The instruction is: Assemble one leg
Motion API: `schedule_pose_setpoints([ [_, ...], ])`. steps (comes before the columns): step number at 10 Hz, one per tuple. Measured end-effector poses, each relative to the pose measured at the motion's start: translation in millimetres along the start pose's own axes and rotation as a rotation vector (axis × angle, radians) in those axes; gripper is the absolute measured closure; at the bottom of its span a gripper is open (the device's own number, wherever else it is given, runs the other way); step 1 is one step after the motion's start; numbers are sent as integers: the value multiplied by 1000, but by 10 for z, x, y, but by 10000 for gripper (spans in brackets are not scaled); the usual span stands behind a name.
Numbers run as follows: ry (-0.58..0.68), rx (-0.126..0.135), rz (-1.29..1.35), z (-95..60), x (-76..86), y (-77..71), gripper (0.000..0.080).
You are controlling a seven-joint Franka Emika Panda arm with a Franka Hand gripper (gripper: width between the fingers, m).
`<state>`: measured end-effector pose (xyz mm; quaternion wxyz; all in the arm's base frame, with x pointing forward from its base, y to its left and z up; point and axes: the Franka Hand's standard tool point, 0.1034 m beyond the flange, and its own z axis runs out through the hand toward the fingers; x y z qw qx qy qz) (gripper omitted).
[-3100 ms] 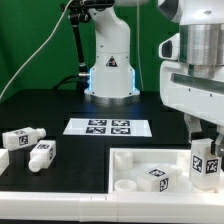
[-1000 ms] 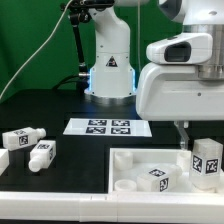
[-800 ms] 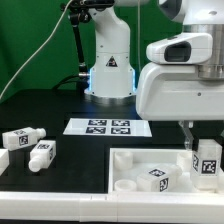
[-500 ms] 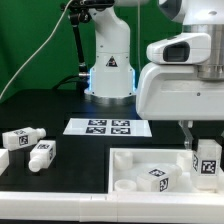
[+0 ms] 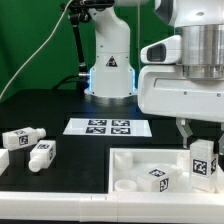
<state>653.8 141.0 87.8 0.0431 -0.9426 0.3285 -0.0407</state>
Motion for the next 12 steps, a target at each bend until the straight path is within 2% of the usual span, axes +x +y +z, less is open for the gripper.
schedule_pose_setpoints([
  [3, 4, 0, 321, 3, -28, -12, 518],
  [7, -14, 10, 623, 8, -32, -26, 518],
  [10, -19, 12, 742, 9, -29, -26, 518],
  [12, -19, 12, 684, 11, -30, -24, 518],
])
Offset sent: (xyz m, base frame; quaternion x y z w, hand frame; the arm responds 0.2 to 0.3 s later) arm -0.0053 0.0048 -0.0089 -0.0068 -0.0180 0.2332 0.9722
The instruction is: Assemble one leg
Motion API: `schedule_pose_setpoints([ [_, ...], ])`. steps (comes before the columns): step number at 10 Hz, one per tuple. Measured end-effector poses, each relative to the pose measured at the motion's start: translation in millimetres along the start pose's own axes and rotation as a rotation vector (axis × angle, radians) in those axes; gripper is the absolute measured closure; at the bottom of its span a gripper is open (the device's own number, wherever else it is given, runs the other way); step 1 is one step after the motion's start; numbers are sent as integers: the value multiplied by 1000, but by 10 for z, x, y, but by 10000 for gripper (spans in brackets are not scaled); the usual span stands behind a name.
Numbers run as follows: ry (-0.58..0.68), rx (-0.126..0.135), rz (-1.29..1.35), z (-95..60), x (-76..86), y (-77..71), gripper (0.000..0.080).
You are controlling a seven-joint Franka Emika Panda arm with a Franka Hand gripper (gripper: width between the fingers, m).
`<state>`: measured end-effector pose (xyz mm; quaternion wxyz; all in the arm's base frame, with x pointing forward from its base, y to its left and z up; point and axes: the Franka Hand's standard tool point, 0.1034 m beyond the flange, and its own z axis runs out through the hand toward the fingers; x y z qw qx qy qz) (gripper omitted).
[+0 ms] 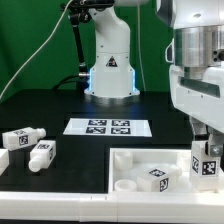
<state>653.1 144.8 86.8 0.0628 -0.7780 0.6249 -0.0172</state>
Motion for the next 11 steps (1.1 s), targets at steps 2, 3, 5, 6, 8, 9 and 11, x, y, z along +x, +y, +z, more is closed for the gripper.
schedule_pose_setpoints([
  [2, 0, 0, -15, 2, -6, 1, 216],
  [3, 3, 0, -125, 2, -3, 1, 216],
  [5, 2, 0, -236, 4, -2, 4, 154],
  [6, 2, 0, -305, 4, 2, 3, 154],
  [8, 3, -1, -456, 4, 9, 4, 151],
  [9, 3, -1, -523, 2, 7, 4, 151],
  [11, 9, -5, -701, -4, -39, -1, 151],
])
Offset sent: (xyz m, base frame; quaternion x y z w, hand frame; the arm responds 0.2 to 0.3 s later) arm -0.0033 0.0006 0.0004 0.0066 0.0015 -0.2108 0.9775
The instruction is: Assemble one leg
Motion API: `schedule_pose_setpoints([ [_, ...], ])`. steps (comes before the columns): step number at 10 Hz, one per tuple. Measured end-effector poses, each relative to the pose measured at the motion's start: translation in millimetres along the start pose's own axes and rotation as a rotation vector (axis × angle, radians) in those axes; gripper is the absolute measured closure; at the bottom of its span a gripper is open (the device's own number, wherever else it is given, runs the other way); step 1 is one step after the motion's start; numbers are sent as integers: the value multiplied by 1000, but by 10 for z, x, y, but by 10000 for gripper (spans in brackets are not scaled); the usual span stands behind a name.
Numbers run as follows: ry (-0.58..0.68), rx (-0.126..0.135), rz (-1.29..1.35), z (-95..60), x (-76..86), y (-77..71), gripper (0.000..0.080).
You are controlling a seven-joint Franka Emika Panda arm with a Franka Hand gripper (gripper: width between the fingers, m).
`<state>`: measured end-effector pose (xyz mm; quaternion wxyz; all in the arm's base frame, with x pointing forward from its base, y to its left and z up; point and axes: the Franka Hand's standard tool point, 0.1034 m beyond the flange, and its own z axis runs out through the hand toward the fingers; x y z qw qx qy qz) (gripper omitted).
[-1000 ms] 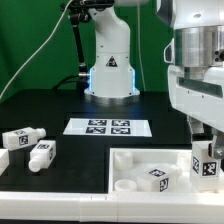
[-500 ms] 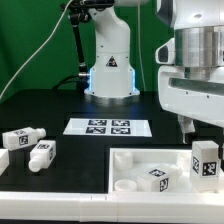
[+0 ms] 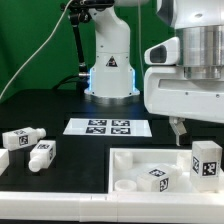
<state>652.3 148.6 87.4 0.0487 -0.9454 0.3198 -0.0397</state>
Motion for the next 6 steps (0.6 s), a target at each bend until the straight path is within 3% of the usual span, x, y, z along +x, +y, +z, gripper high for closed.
schedule_pose_setpoints([
  [6, 16, -31, -504, 47, -46, -25, 151],
])
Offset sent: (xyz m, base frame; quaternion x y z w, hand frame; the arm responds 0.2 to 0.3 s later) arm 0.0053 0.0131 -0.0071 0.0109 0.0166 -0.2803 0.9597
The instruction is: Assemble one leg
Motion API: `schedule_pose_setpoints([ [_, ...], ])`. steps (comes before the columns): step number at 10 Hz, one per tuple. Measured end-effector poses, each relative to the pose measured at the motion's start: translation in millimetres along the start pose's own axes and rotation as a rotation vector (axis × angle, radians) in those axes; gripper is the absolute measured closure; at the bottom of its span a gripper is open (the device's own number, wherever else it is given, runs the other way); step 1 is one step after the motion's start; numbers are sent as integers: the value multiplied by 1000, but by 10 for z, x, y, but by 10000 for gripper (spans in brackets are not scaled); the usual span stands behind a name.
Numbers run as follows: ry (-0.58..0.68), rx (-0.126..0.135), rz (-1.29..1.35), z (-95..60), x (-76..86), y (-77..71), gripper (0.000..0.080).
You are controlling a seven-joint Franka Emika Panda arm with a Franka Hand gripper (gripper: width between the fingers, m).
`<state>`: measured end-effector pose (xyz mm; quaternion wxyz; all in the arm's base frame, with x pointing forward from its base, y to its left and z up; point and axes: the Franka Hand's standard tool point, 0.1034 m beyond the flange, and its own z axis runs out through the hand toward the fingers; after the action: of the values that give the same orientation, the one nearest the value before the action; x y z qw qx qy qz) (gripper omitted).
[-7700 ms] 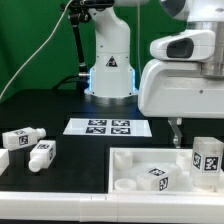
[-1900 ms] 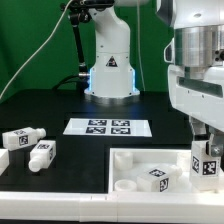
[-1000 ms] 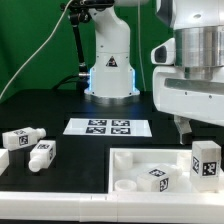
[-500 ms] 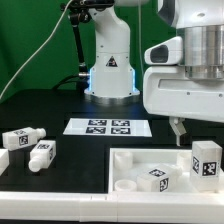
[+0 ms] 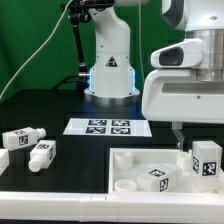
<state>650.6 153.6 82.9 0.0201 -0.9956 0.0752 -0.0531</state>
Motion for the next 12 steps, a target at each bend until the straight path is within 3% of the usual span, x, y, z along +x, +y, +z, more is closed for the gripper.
schedule_pose_setpoints([
  [3, 4, -18, -190, -4, 15, 33, 151],
  [4, 5, -21, -251, -17, 28, 40, 279],
  [5, 8, -25, -293, -27, 39, 49, 279],
  [7, 7, -26, -272, -20, 37, 56, 518],
  [12, 8, -25, -219, -20, 37, 55, 518],
])
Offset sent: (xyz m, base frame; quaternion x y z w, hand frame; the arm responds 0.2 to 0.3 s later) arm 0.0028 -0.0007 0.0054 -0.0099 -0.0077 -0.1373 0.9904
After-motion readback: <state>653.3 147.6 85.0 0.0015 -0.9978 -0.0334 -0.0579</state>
